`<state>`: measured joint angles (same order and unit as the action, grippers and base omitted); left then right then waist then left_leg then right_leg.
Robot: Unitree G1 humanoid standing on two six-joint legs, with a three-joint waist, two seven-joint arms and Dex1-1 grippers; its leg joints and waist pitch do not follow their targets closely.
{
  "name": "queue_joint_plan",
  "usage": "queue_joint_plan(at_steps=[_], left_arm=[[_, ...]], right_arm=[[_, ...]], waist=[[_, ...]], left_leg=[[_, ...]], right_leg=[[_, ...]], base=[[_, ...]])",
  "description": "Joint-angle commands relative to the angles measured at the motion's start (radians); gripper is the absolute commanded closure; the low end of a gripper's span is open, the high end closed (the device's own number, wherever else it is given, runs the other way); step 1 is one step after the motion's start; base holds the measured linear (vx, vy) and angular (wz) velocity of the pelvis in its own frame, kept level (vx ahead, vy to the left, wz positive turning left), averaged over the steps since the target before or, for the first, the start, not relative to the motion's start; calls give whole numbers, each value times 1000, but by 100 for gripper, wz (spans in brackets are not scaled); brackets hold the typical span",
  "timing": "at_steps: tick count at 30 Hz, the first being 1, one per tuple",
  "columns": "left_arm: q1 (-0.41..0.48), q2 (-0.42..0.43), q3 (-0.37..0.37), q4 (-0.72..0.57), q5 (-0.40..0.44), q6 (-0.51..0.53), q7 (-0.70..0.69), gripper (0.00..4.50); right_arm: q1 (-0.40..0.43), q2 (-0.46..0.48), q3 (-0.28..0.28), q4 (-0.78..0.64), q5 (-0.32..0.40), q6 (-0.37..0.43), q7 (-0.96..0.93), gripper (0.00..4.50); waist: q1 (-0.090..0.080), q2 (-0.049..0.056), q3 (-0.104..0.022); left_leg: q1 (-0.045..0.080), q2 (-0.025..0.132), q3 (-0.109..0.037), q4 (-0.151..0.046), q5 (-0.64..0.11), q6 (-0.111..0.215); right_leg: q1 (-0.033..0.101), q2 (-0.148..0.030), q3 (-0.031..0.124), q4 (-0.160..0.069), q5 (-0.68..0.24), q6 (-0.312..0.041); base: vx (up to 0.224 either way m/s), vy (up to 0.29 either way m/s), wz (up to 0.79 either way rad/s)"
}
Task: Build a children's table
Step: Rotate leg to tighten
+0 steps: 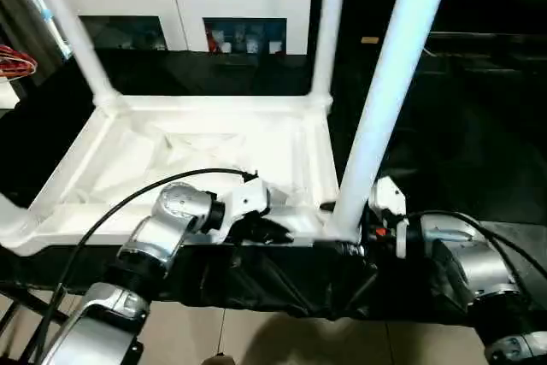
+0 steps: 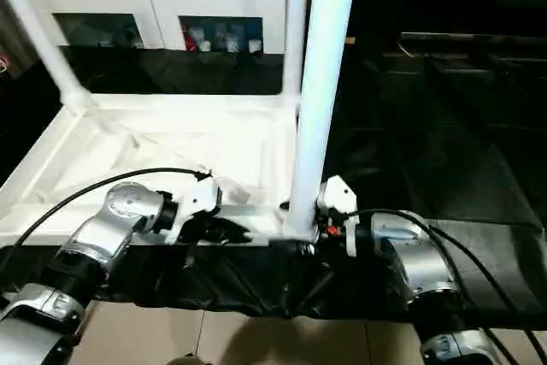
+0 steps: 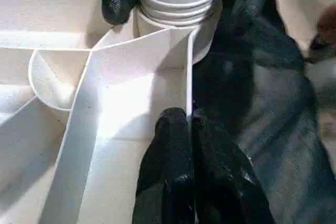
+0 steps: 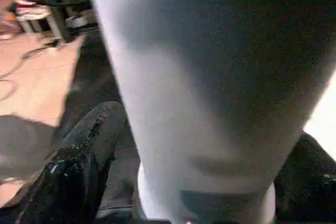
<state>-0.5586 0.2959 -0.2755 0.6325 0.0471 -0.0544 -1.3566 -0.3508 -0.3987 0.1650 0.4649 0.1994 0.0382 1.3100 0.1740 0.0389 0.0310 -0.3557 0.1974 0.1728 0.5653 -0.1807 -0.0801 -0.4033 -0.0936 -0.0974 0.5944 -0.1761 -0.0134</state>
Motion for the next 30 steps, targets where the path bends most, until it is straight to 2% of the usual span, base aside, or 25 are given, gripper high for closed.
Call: queue_joint_plan(at_steps=[1,9,17,20,22,24,25,26,29,30], left_arm=[[-24,-16,13,-28,-53,-21,-7,450],[-27,9,6,-30,-68,-13,-71,450],[-20,-7,7,-33,-64,-13,-36,450],[-25,-22,5,-16,-25,-19,33,450],[-31,-42,7,-7,-12,-6,85,450],[-43,-69,6,4,16,24,170,450],[-43,-69,6,4,17,24,171,450],[-50,-84,9,12,19,38,199,450],[-72,-123,14,36,31,68,270,450],[-82,-138,16,48,41,77,309,450]], right_arm=[[14,8,63,-26,1,21,64,94],[14,-6,71,-58,24,58,116,169],[33,13,73,-71,24,63,85,181],[35,61,44,-67,24,81,-6,182],[24,108,18,-40,13,57,-104,182],[1,160,0,18,-35,4,-249,182],[1,160,0,19,-36,3,-251,183],[-8,181,-5,40,-51,-12,-300,183],[-24,231,-15,76,-68,-8,-396,183],[-30,252,-15,90,-81,-11,-435,183]], waist=[[1,-19,-53],[5,-19,-53],[9,-18,-55],[11,-17,-53],[11,-18,-51],[-1,-17,-47],[-11,-18,-44],[-13,-18,-45],[-21,-18,-46],[-23,-19,-48]], left_leg=[[-4,37,-5,-57,-185,95],[-5,37,-6,-56,-179,89],[-4,38,-6,-55,-176,83],[-4,37,-6,-56,-182,77],[-4,36,-6,-59,-198,65],[0,35,-10,-67,-236,31],[2,32,-12,-69,-260,24],[2,32,-12,-69,-262,22],[5,31,-11,-68,-259,28],[1,31,-10,-68,-243,31]], right_leg=[[53,-64,49,-74,-284,-169],[54,-64,49,-72,-276,-171],[53,-64,49,-71,-267,-171],[53,-64,49,-73,-283,-164],[51,-65,49,-77,-323,-152],[48,-69,48,-84,-381,-138],[50,-68,46,-89,-422,-127],[51,-68,46,-90,-432,-122],[49,-66,49,-91,-408,-126],[52,-66,49,-87,-378,-133]], base=[[0,0,0],[0,0,0],[0,0,0],[0,0,0],[0,0,0],[0,0,0],[0,0,0],[0,0,0],[0,0,0],[0,0,0]])
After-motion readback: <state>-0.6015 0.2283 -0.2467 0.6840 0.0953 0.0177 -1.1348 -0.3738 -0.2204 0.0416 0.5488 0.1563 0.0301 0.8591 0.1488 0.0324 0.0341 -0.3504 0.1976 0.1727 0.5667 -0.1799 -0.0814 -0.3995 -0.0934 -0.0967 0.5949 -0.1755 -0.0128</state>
